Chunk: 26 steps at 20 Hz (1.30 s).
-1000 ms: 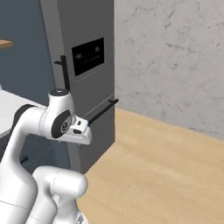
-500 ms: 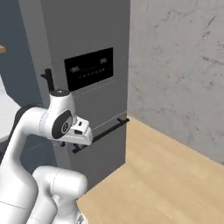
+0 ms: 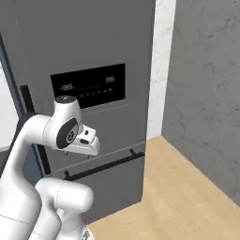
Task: Navigate to the fridge.
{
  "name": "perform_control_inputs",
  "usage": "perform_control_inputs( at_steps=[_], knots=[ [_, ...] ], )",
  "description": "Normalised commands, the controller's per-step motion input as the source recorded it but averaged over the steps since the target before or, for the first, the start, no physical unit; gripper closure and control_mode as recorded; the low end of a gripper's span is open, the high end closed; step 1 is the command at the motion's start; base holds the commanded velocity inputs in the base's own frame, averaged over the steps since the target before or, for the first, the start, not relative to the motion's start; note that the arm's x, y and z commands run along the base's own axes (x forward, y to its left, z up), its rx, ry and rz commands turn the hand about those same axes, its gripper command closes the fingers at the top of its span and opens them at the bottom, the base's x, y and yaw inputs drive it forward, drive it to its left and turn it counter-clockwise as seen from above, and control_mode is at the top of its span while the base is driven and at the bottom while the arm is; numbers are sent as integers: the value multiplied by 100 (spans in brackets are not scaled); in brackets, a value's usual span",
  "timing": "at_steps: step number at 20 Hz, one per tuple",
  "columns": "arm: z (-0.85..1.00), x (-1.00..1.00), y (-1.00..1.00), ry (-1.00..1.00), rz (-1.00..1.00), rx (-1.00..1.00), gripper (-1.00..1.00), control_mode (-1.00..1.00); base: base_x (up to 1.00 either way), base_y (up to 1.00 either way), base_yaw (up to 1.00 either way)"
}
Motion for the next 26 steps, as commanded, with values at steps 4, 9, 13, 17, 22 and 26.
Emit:
perform_control_inputs(
  at_steps=[4, 9, 13, 17, 22, 26],
  knots=[
    [0, 0, 0, 0, 0, 0, -100, 100, 29, -59, 55],
    [0, 0, 0, 0, 0, 0, -100, 100, 34, -58, 55],
    [0, 0, 0, 0, 0, 0, -100, 100, 32, -64, 52],
    [0, 0, 0, 0, 0, 0, -100, 100, 34, -61, 46],
    [0, 0, 0, 0, 0, 0, -100, 100, 42, -23, 37],
    [0, 0, 0, 0, 0, 0, -100, 100, 44, -1, 27]
  ],
)
